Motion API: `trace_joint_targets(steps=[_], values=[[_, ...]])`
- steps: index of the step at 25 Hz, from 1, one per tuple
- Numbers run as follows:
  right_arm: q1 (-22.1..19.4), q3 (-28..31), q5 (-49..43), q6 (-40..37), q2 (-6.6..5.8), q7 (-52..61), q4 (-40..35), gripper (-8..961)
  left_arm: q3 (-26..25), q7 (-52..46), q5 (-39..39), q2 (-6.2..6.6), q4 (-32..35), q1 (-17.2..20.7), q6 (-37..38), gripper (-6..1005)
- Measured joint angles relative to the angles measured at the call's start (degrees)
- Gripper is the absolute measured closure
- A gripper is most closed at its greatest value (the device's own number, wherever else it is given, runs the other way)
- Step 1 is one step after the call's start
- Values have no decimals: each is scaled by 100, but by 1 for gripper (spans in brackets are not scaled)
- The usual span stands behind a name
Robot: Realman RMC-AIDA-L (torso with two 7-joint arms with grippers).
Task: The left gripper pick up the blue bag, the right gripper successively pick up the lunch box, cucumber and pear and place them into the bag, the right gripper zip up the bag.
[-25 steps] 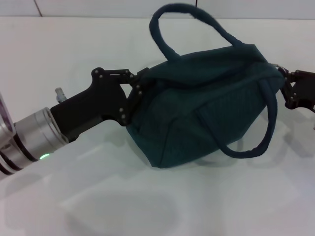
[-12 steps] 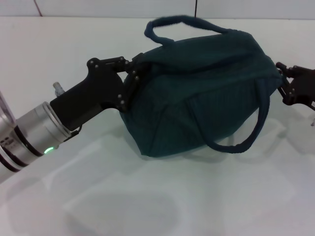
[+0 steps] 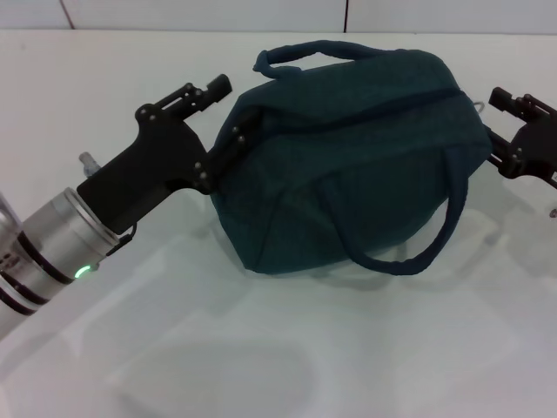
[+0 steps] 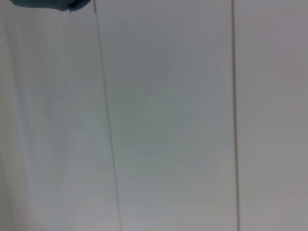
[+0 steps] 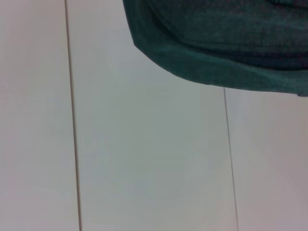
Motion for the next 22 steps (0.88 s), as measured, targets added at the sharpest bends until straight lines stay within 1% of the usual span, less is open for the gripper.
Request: trace_joint_targets(steps=[1,3,5,8,9,13,16,17,18,22], values=[[0,0,0,-14,-5,10,6,557,0,5,-45,-2,-28,3,3,745],[0,-18,-36,-3,-26,125,25,488,5,5,-159,-7,-125,-3,7,550],[0,-44,-109,12,-64,307,35,433,3,16,-219,-8,-185,-11,11,469],[2,-53,-383,15,-158,679,18,350,7,102,-224,-10,-200,-7,12,348],[0,-50,-508,10,-196,814,7,349,9,143,-220,-10,-202,-3,12,308],[-43,-41,-832,-84,-329,1182,-6,346,12,213,-215,-11,-207,-1,11,293],[-164,-22,-971,-303,-439,1273,-52,347,14,214,-202,-11,-210,-18,5,281],[-164,-22,-971,-303,-439,1273,-52,347,14,214,-202,-11,-210,-23,5,277],[-252,-6,-982,-518,-521,1277,-75,347,14,214,-202,-11,-211,-26,5,274],[-314,78,-973,-837,-623,1294,-80,348,5,216,-219,-14,-213,-19,7,270]])
